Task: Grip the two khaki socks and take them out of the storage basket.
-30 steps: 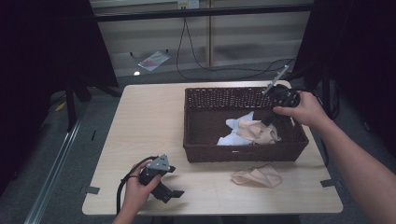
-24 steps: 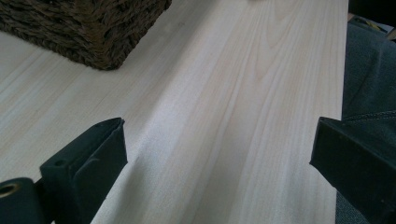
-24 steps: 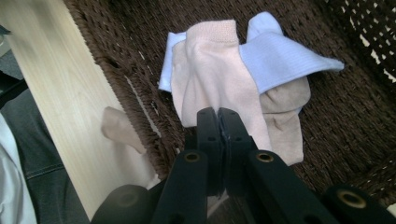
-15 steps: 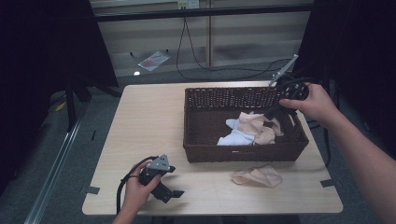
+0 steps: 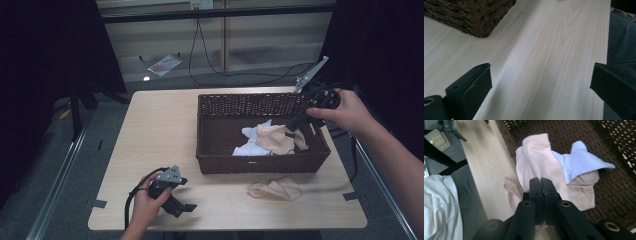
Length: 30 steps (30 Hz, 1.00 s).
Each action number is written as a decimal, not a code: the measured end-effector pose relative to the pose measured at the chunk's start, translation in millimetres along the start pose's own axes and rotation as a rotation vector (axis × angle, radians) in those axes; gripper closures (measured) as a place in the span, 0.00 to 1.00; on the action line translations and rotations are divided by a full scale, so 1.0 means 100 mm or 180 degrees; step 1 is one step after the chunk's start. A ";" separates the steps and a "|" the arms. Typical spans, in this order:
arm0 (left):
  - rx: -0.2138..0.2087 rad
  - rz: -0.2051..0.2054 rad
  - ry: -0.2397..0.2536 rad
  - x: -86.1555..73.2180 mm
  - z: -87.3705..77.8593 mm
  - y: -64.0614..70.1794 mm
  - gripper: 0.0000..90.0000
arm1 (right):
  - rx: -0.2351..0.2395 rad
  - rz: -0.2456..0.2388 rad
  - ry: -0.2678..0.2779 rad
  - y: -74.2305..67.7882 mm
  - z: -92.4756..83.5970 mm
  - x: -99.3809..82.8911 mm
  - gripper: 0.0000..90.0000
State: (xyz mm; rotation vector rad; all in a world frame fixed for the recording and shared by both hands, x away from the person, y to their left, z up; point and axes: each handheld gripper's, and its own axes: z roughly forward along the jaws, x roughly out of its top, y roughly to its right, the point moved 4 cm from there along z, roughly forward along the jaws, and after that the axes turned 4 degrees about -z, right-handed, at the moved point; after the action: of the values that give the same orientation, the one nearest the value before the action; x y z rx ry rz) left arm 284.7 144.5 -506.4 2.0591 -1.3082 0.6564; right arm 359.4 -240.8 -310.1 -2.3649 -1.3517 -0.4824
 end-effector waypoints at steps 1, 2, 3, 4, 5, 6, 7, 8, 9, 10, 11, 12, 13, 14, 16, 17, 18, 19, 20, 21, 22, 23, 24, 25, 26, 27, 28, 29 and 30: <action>-0.0003 -0.0006 -0.0007 0.00 0.00 0.00 0.04 | 0.0014 -0.0005 0.0007 -0.02 -0.01 -0.01 0.99; -0.0005 0.0006 -0.0019 0.00 0.00 0.00 0.04 | 0.0018 -0.0002 0.0008 -0.04 -0.01 -0.02 0.99; -0.0005 0.0006 -0.0019 0.00 0.00 0.00 0.04 | 0.0027 -0.0043 0.0005 -0.05 -0.02 -0.03 0.99; 0.0000 0.0006 -0.0006 0.00 0.00 0.00 0.04 | 0.0039 -0.0048 0.0012 -0.07 -0.03 -0.04 0.99; 0.0000 0.0006 -0.0006 0.00 0.00 0.00 0.04 | 0.0039 -0.0048 0.0012 -0.07 -0.03 -0.04 0.99; 0.0005 0.0013 -0.0026 0.00 -0.01 0.00 0.04 | 0.0063 -0.0064 0.0001 -0.11 -0.04 -0.06 0.99; 0.0008 0.0010 -0.0020 0.00 -0.01 0.00 0.04 | 0.0067 -0.0092 0.0013 -0.13 -0.04 -0.08 0.99; 0.0012 -0.0001 -0.0021 0.00 0.00 0.00 0.04 | 0.0088 -0.0098 0.0023 -0.15 -0.05 -0.09 0.99; 0.0012 -0.0001 -0.0021 0.00 0.00 0.00 0.04 | 0.0088 -0.0098 0.0023 -0.15 -0.05 -0.09 0.99; 0.0008 0.0003 -0.0039 0.00 0.00 0.00 0.04 | 0.0109 -0.0110 0.0052 -0.18 -0.06 -0.10 0.99; 0.0008 0.0003 -0.0039 0.00 0.00 0.00 0.04 | 0.0121 -0.0141 0.0053 -0.21 -0.06 -0.12 0.99; 0.0005 -0.0015 -0.0034 0.00 0.00 0.01 0.04 | 0.0111 -0.0153 0.0049 -0.23 -0.06 -0.12 0.99; 0.0005 -0.0015 -0.0034 0.00 0.00 0.01 0.04 | 0.0133 -0.0175 0.0049 -0.25 -0.06 -0.13 0.99; 0.0002 -0.0006 -0.0039 0.00 0.00 0.01 0.04 | 0.0148 -0.0208 0.0051 -0.27 -0.06 -0.14 0.99; 0.0003 -0.0004 -0.0037 0.00 0.00 0.01 0.04 | 0.0162 -0.0248 0.0050 -0.31 -0.04 -0.15 0.99; -0.0001 0.0004 -0.0041 0.00 0.00 0.01 0.04 | 0.0183 -0.0261 0.0071 -0.33 -0.03 -0.16 0.99; -0.0001 0.0004 -0.0041 0.00 0.00 0.01 0.04 | 0.0178 -0.0263 0.0054 -0.35 -0.02 -0.17 0.99; -0.0003 0.0004 -0.0043 0.00 0.00 0.01 0.04 | 0.0178 -0.0263 0.0054 -0.35 -0.02 -0.17 0.99; -0.0004 0.0001 -0.0041 0.00 0.00 0.01 0.04 | 0.0204 -0.0310 0.0063 -0.38 -0.01 -0.18 0.99; -0.0010 -0.0007 -0.0019 0.00 0.01 0.02 0.04 | 0.0230 -0.0317 0.0080 -0.40 0.00 -0.18 0.99; -0.0011 -0.0003 -0.0023 0.00 0.01 0.02 0.04 | 0.0231 -0.0330 0.0070 -0.42 0.00 -0.19 0.99; -0.0007 0.0001 -0.0046 0.00 0.01 0.01 0.04 | 0.0241 -0.0342 0.0058 -0.43 0.01 -0.19 0.99; -0.0009 0.0014 -0.0061 0.00 0.01 0.01 0.04 | 0.0265 -0.0353 0.0070 -0.45 0.02 -0.19 0.99; -0.0010 0.0012 -0.0076 0.00 0.01 0.01 0.04 | 0.0267 -0.0372 0.0063 -0.46 0.03 -0.19 0.99; -0.0016 0.0005 -0.0068 0.00 0.01 0.01 0.04 | 0.0268 -0.0378 0.0048 -0.48 0.05 -0.20 0.99; -0.0027 0.0006 -0.0061 0.00 0.02 0.01 0.04 | 0.0280 -0.0393 0.0039 -0.48 0.07 -0.20 0.99; -0.0021 0.0001 -0.0031 0.00 0.02 0.02 0.04 | 0.0290 -0.0391 0.0032 -0.49 0.09 -0.21 0.99; -0.0033 0.0000 -0.0015 0.00 0.03 0.02 0.04 | 0.0298 -0.0405 0.0023 -0.49 0.12 -0.22 0.99; -0.0033 0.0001 -0.0027 0.00 0.02 0.02 0.04 | 0.0283 -0.0420 0.0013 -0.50 0.14 -0.23 0.99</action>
State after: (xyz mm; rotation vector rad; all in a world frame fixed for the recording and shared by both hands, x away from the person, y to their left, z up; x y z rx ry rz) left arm 283.2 142.4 -507.1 2.0554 -1.3138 0.6404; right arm 306.5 -227.5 -325.7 -2.2127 -1.5021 -0.4537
